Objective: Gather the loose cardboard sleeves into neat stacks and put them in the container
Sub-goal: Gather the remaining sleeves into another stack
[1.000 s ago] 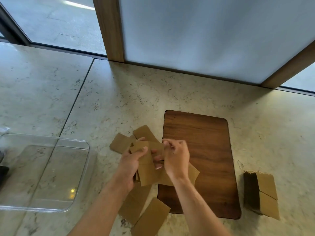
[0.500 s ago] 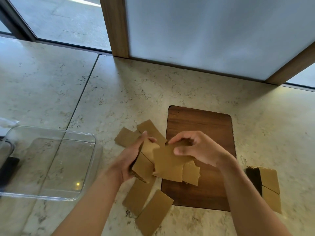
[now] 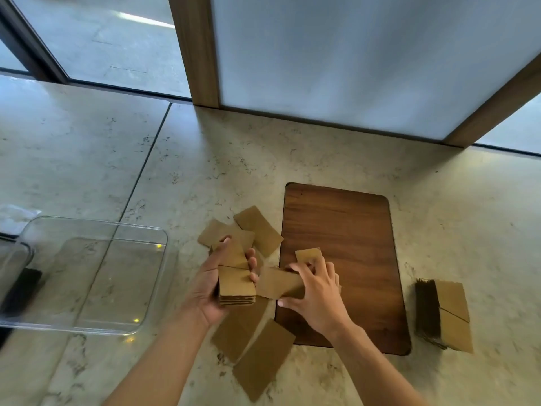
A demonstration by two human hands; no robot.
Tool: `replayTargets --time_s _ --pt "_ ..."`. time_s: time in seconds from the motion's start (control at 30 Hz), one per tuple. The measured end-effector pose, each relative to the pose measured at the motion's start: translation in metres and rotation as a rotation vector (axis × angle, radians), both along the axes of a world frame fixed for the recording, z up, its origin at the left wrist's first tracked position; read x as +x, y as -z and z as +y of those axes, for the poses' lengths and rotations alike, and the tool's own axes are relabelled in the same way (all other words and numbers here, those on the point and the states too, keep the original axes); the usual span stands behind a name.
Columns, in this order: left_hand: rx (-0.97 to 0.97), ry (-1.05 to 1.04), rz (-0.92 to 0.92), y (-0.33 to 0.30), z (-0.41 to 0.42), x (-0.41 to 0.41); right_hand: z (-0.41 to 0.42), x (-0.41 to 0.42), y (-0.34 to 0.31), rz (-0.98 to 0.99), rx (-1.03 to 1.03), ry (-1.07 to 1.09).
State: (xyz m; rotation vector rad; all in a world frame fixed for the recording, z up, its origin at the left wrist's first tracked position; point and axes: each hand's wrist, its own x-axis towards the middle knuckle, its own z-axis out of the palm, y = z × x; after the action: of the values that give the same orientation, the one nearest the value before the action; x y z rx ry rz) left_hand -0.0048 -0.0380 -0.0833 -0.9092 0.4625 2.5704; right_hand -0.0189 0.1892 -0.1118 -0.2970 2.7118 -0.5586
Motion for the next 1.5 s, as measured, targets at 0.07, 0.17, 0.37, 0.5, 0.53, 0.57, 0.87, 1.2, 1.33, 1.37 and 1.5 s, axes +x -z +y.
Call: replayTargets --time_s 0.07,0.17,0.37,0.5,0.53,0.57,0.87,1.2,1.33,1.37,1.5 --pt "-0.026 -0.017 -0.032 -0.001 0.001 0.003 0.005 -0.004 -0.002 0.067 -0.052 0.07" --pt "-0.143 0.023 -0.056 0.004 0.003 0.004 0.014 -0.014 -0.012 0.075 -0.248 0.191" --pt "-0.419 0.403 0.077 -0.008 0.014 0.002 0.048 -0.038 -0.077 -0.473 -0.325 -0.162" --pt "-0.352 0.805 0.254 -0.021 0.043 0.012 0.018 -0.028 -0.076 -0.435 -0.431 -0.199" --pt "-0.271 0.78 0.253 -0.022 0.051 0.014 0.012 -0.025 -0.069 -0.324 -0.505 -0.093" --pt "-0.217 0.718 0.237 -0.021 0.056 0.015 0.008 -0.024 -0.061 -0.189 -0.572 0.066" --pt "-0.055 0.14 0.021 -0.002 0.058 0.003 0.041 -0.026 -0.015 -0.041 0.036 0.607" --pt "-0.314 0.589 0.05 -0.017 0.055 -0.027 0.068 -0.055 -0.081 -0.609 -0.484 -0.022" --pt "-0.319 0.759 0.138 -0.016 0.058 -0.021 0.037 -0.063 -0.07 -0.479 -0.424 -0.042" --pt "-0.345 0.74 0.156 -0.014 0.057 -0.02 0.035 -0.064 -0.067 -0.463 -0.446 -0.017" --pt "-0.404 0.575 0.183 -0.007 0.045 -0.015 0.033 -0.059 -0.059 -0.484 -0.664 0.211"
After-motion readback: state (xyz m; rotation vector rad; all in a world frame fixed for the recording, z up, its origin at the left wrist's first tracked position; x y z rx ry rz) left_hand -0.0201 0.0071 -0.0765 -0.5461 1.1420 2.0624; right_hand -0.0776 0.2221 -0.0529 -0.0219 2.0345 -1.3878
